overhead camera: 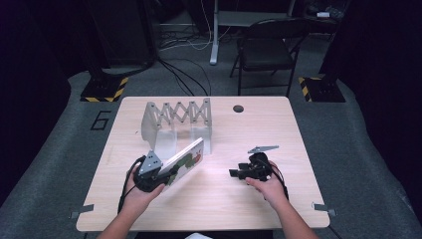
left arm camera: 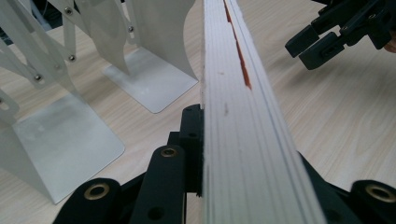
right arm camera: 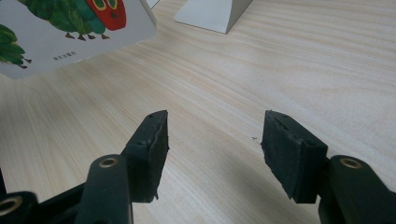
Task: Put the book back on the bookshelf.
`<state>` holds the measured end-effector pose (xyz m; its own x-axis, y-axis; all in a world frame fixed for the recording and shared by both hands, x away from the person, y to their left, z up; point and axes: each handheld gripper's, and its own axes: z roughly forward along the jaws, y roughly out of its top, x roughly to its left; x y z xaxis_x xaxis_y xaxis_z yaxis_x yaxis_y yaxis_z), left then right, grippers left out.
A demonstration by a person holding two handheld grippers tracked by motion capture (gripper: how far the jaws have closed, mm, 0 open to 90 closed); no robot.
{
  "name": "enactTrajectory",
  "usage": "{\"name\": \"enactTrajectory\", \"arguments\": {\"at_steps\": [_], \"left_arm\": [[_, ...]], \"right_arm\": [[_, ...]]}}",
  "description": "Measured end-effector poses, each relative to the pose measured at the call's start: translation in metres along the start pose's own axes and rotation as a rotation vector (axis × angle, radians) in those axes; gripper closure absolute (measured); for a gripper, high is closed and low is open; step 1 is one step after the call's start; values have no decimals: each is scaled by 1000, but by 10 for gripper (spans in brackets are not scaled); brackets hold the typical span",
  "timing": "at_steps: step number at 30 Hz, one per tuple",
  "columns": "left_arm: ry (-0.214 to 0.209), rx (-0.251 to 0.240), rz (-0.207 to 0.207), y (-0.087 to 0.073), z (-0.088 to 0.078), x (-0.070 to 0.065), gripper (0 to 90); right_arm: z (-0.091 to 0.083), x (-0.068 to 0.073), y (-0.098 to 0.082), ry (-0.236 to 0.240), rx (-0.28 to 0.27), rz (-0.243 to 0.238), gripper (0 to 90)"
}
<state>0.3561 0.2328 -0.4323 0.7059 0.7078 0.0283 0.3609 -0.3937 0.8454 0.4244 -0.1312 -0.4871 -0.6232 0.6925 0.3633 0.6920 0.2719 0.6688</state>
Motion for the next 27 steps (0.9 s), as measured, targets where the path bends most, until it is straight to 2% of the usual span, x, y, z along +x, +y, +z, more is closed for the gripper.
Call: {"name": "enactTrajectory", "arguments": {"at_steps": [4, 8, 9, 13, 20, 27], "left_arm": [[25, -5, -12, -1, -6, 5, 757], [52, -15, -31, -3, -11, 10, 756], [53, -13, -35, -4, -13, 11, 756], [76, -25, -57, -6, -20, 16, 756], [119, -49, -86, -11, -32, 25, 756], [150, -49, -112, -16, -41, 36, 757]], "right_arm": [[1, 1, 1, 0, 2, 6, 411], [5, 1, 4, 7, 5, -16, 411], [6, 2, 4, 11, 9, -5, 411], [10, 3, 7, 20, 10, -21, 411], [15, 4, 10, 30, 19, -22, 411], [19, 7, 13, 37, 28, -29, 411]]}}
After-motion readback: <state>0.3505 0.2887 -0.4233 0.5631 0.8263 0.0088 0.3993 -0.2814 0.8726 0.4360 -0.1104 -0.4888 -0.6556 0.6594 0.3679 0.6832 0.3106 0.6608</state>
